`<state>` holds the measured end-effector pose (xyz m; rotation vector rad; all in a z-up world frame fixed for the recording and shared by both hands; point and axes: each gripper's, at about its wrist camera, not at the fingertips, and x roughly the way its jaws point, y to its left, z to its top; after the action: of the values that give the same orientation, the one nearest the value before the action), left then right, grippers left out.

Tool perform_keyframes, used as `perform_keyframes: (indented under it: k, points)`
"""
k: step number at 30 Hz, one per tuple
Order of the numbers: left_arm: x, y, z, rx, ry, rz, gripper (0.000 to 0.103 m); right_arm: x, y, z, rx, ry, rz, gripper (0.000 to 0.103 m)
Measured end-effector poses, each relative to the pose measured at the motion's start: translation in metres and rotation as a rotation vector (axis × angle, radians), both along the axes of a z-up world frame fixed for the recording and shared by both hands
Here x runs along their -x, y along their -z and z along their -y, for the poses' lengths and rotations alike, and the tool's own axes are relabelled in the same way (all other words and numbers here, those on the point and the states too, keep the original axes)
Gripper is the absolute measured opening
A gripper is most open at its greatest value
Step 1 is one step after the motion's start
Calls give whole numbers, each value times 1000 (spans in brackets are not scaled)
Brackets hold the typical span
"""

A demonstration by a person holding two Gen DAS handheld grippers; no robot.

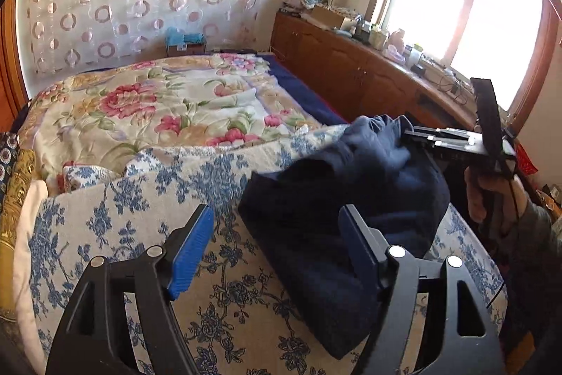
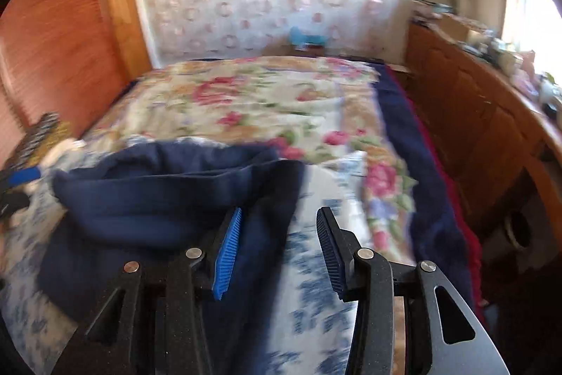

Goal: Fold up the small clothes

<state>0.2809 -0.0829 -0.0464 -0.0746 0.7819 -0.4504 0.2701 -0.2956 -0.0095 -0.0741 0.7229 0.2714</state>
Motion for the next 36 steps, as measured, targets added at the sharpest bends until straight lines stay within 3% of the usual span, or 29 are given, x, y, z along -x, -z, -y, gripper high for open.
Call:
perform_keyframes:
  k: [5, 8, 9, 16, 17, 20, 22, 23, 24, 25, 28, 31, 36]
  points:
    - [-12, 23, 8, -18, -15, -75, 75, 9, -3, 6, -47, -9, -17, 46]
    - [-24, 37, 9, -14, -37, -128, 75, 12, -6, 15, -114, -44, -26, 56]
    - [-26, 40, 9, -8, -43, -139, 75, 10, -7, 19, -127, -55, -23, 65]
    - [-31, 49, 14, 1, -46, -154, 75, -6, 20, 26, -103, -96, -127, 74]
    - [-31, 50, 15, 6, -44, -152, 72, -9, 23, 28, -122, -96, -142, 74]
    - [-30, 50, 18, 47, 13, -170, 47, -18, 25, 32, -181, -102, -192, 74]
    - [-29, 48, 18, 66, 25, -180, 40, -22, 27, 35, -210, -117, -222, 74]
    - [-28, 47, 18, 73, 31, -177, 29, -23, 25, 37, -222, -130, -221, 67]
    - [-28, 46, 17, 91, 38, -178, 18, -27, 26, 36, -256, -167, -239, 47]
    - [-27, 43, 15, 107, 40, -179, 16, -26, 25, 36, -272, -185, -249, 41]
    - [-21, 33, 16, 118, 53, -153, 12, -20, 16, 28, -192, -203, -194, 23]
    - [-7, 12, 13, 142, 66, -87, 11, -7, -3, 24, -141, -191, -102, 20]
    - [18, -23, -1, 180, 66, 3, 11, 8, -39, 15, -160, -215, 9, 19]
